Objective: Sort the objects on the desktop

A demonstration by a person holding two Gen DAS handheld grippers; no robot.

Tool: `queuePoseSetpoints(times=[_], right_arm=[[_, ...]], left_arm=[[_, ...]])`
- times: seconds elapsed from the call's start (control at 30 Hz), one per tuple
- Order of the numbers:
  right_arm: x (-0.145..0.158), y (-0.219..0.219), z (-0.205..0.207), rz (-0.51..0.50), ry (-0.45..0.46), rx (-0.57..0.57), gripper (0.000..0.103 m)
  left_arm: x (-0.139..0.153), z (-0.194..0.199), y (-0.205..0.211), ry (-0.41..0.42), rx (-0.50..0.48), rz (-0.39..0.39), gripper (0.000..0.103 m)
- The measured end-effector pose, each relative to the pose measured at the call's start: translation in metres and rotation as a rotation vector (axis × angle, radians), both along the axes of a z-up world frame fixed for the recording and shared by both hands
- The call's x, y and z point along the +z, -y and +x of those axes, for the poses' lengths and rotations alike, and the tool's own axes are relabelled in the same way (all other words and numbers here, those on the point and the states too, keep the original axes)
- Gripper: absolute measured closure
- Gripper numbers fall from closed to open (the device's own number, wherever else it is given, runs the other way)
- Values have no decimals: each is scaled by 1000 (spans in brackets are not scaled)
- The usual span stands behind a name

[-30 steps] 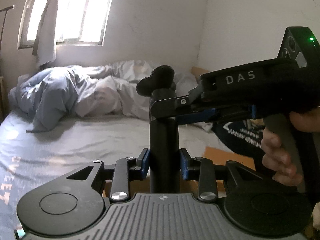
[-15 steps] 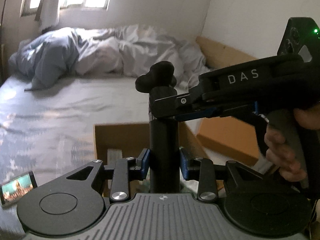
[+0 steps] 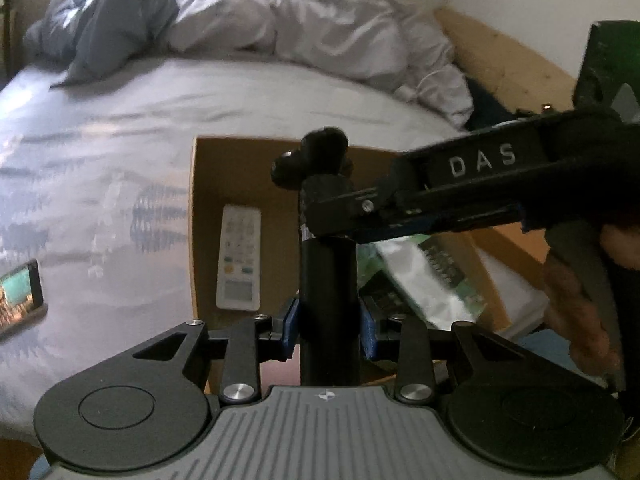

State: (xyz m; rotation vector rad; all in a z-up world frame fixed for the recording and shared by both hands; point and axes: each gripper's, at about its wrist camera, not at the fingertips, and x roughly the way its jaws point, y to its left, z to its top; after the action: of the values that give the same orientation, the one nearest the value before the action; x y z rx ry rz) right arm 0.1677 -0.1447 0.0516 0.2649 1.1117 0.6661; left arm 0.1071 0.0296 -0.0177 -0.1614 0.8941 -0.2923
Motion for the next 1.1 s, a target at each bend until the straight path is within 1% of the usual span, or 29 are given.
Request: queuePoseSetpoints(times=[0.03,0.07,0.13,0.2,0.27,0.33,0.4,0.43,0.47,0.5,0.7,0.77,0.8,0.83,0.9,0.93,1.0,1.03,1.1], right_arm=[[-5,-1,3,-3,-12,3,70],[-11,-2,7,-5,-24,7,75],[-22,-10,10,-30,-42,24,75],[-34,-20,13,-60,-58,43,75],[-47,-26,22,-94,-81,53,75],[-58,-29,25,-116,-101,44,75],[-63,-29,26,-118,-115,30,75],[-65,-28,27,-116,-119,26,75],[-66,-26,28,-114,-122,24,75],[-66,-24,29,-110,-126,19,75],[-53,-2,29,-51,-125,-27,73],[-44,6,24,-36,-109,-34,72],[-38,10,21,-30,-99,-38,68],[-32,15,17,-21,-88,-41,65],[-17,27,10,-5,-58,-55,51],[-8,34,7,6,-41,-62,49],[9,49,-1,32,-10,-74,40],[18,57,-5,42,9,-83,38],[36,71,-16,53,55,-102,31]], left_arm=[[-4,5,-1,-15,8,4,70],[-7,10,-3,-25,13,9,70],[-13,10,-3,-45,11,14,69],[-19,16,-2,-75,-1,3,69],[-29,23,1,-109,-1,36,70],[-40,27,0,-141,24,65,70],[-45,26,-5,-147,35,75,70],[-44,24,-8,-144,35,67,71],[-42,23,-10,-141,34,57,83],[-41,23,-13,-140,36,47,91],[-41,24,-18,-147,53,84,91],[-38,24,-19,-137,59,93,87],[-37,24,-19,-132,62,98,87],[-34,21,-20,-121,64,97,83],[-26,20,-21,-97,69,96,79],[-20,16,-22,-77,70,96,78],[-7,6,-25,-33,70,92,73],[0,1,-28,-9,69,89,70],[15,-7,-28,41,70,75,60]])
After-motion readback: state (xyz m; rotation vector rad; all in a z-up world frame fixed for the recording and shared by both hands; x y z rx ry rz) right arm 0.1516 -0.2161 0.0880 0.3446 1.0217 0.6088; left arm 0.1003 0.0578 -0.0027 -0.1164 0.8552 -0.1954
